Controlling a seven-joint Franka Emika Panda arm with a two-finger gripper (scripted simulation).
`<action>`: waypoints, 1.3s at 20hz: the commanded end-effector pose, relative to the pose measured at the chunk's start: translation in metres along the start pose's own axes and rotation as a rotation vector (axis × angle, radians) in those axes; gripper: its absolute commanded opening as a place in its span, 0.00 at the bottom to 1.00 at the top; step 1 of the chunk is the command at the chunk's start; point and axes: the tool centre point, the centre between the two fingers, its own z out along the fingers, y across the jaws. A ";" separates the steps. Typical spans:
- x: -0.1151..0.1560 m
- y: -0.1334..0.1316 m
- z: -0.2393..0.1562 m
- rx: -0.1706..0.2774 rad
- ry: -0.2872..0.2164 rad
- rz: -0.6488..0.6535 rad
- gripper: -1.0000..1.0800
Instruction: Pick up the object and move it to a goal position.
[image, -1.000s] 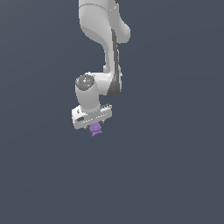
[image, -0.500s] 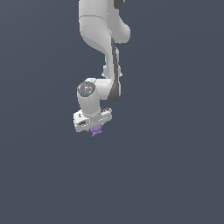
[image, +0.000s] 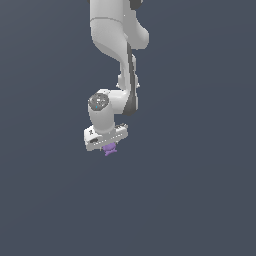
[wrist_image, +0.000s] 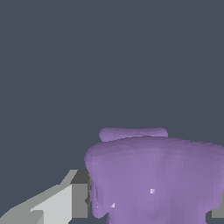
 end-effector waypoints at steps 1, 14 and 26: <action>0.000 0.000 0.000 0.000 0.000 0.000 0.00; 0.027 0.002 -0.048 0.000 0.000 0.000 0.00; 0.084 0.008 -0.147 0.001 0.000 -0.001 0.00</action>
